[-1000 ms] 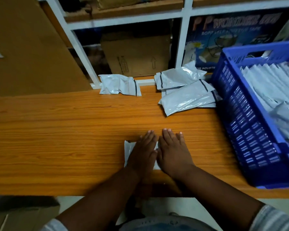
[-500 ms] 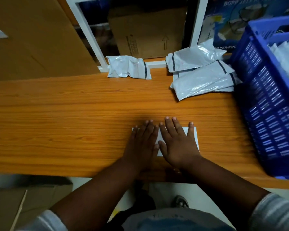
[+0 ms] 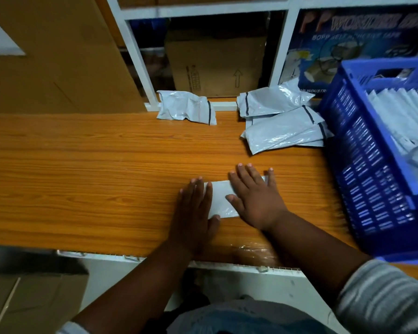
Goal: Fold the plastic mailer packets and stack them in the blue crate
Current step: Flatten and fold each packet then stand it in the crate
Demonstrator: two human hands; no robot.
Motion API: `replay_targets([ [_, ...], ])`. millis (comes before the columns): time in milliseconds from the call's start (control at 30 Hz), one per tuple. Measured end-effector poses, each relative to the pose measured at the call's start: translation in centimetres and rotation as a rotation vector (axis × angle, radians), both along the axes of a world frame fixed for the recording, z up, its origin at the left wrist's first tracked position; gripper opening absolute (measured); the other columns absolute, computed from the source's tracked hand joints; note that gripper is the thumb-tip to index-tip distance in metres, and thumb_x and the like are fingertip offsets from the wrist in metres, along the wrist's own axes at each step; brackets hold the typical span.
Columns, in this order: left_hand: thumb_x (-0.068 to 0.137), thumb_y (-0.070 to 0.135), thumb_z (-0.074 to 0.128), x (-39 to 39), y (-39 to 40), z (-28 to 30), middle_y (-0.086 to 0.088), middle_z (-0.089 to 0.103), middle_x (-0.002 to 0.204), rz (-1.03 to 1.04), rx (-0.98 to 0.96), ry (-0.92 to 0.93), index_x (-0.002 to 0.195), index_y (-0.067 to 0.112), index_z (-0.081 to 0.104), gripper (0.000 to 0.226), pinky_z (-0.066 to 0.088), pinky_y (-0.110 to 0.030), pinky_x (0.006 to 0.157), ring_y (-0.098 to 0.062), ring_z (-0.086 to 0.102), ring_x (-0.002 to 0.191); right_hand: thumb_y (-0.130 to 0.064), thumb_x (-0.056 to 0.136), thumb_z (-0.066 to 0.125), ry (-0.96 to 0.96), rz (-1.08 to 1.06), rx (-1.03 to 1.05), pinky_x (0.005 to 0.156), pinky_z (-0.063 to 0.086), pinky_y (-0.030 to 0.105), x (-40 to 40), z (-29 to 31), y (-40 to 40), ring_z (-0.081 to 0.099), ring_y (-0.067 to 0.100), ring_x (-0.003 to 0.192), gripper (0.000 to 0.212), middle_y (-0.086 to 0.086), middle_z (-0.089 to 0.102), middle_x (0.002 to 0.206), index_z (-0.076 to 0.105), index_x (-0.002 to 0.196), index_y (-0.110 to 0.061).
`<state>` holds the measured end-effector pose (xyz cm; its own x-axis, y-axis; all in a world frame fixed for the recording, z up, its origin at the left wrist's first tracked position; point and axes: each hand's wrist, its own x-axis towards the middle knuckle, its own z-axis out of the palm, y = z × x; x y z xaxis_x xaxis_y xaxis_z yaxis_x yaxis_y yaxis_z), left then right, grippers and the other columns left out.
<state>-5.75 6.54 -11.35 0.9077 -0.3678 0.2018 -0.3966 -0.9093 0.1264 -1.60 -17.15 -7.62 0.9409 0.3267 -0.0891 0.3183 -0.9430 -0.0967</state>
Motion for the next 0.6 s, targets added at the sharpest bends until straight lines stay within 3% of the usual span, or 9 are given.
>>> replay_targets([
  [167,0.099,0.057,0.04,0.2,0.3,-1.2,-0.02,0.007,0.178,0.0,0.136,0.084,0.171,0.011,0.019,0.088,0.016,-0.067,0.127,-0.042,0.01,0.164,-0.062,0.109,0.023,-0.044,0.131,-0.035,0.121,0.001,0.077,-4.0,-0.8,2.0,-0.005,0.034,0.165,0.069,0.005,0.0,0.18,0.01,0.171,-0.034],
  [300,0.096,0.057,0.037,0.5,0.1,-1.1,-0.02,0.007,0.178,0.004,0.176,0.096,0.171,0.012,0.018,0.09,0.014,-0.067,0.127,-0.043,0.01,0.164,-0.064,0.108,0.016,0.026,0.072,-0.012,0.122,-0.003,0.076,-4.5,-2.6,2.3,-0.014,0.034,0.164,0.07,0.0,-0.012,0.179,-0.002,0.171,-0.038],
  [467,0.099,0.057,0.036,0.5,-0.5,-0.6,-0.025,0.016,0.175,0.043,0.206,0.113,0.168,0.003,0.026,0.087,0.018,-0.071,0.125,-0.046,0.018,0.162,-0.069,0.105,0.02,0.095,0.081,0.059,0.123,-0.008,0.074,-3.6,-2.3,2.0,-0.018,0.031,0.164,0.073,-0.005,-0.013,0.179,0.0,0.17,-0.043],
  [533,0.099,0.052,0.041,0.9,-1.3,0.5,-0.03,0.019,0.173,0.013,0.208,0.099,0.165,-0.003,0.028,0.087,0.016,-0.07,0.126,-0.048,0.017,0.162,-0.064,0.107,0.027,0.154,0.078,0.163,0.124,-0.011,0.07,-3.0,-1.9,1.6,-0.017,0.025,0.164,0.068,-0.008,-0.01,0.179,0.008,0.17,-0.044],
  [600,0.096,0.042,0.044,0.9,-2.6,1.0,-0.031,0.022,0.172,-0.123,0.154,0.073,0.163,-0.006,0.03,0.084,0.02,-0.067,0.127,-0.048,0.018,0.161,-0.047,0.11,0.043,0.271,0.036,0.413,0.127,-0.014,0.061,-2.4,-1.1,0.6,-0.013,0.015,0.164,0.062,-0.006,0.002,0.18,0.023,0.168,-0.041],
])
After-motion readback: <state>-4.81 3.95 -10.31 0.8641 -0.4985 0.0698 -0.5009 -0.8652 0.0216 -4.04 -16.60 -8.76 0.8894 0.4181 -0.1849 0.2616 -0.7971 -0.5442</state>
